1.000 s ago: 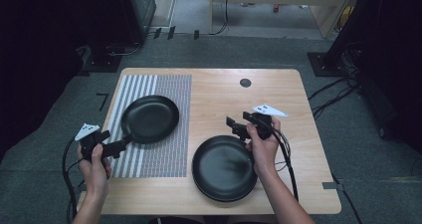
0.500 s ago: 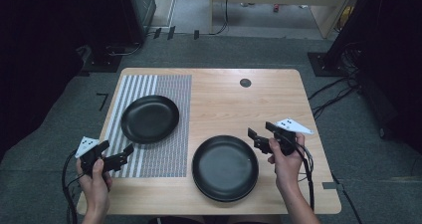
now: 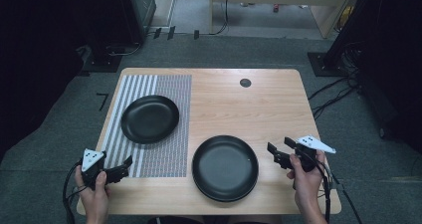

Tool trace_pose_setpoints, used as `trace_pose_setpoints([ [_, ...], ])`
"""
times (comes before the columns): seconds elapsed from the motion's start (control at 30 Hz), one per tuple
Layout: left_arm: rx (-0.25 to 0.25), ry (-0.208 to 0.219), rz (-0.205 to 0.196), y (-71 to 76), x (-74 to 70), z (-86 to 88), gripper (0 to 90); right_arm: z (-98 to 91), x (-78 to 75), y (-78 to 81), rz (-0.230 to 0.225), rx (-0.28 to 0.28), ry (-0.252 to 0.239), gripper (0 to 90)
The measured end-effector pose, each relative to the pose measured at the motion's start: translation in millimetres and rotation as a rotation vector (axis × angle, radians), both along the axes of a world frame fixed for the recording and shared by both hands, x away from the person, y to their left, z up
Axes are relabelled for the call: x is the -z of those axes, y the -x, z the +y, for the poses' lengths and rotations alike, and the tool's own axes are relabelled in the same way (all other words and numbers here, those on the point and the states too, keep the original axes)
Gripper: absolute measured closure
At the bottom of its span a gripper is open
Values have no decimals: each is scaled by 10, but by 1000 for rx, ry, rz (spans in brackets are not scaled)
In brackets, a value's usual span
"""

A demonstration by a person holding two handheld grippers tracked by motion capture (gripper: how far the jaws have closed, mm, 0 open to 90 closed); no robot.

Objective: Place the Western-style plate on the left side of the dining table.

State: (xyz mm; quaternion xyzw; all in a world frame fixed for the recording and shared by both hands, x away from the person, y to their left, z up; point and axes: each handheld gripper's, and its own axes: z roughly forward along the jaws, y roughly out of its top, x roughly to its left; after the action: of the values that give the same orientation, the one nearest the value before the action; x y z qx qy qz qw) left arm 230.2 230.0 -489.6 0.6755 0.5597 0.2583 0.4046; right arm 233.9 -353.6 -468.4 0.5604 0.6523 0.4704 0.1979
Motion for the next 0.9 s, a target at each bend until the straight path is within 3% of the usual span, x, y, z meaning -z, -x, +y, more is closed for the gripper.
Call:
trace_pose_setpoints([
  [0.17, -21, -3, 11, 29, 79, 90, 19, -203, 152, 101, 30, 32, 6, 235],
  [0.3, -19, -30, 14, 39, 123, 127, 19, -367, 236, 177, 26, 84, 72, 233],
  [0.4, -21, -63, 19, 36, 153, 150, 19, -511, 277, 221, 41, 124, 32, 233],
  [0.6, -17, -101, 50, 8, 219, 142, 19, -725, 359, 279, 87, 197, 47, 231],
  [0.77, -11, -139, 69, -9, 252, 100, 19, -823, 424, 304, 127, 239, 91, 231],
  [0.9, -5, -147, 78, -15, 261, 95, 19, -790, 467, 291, 151, 240, 159, 230],
])
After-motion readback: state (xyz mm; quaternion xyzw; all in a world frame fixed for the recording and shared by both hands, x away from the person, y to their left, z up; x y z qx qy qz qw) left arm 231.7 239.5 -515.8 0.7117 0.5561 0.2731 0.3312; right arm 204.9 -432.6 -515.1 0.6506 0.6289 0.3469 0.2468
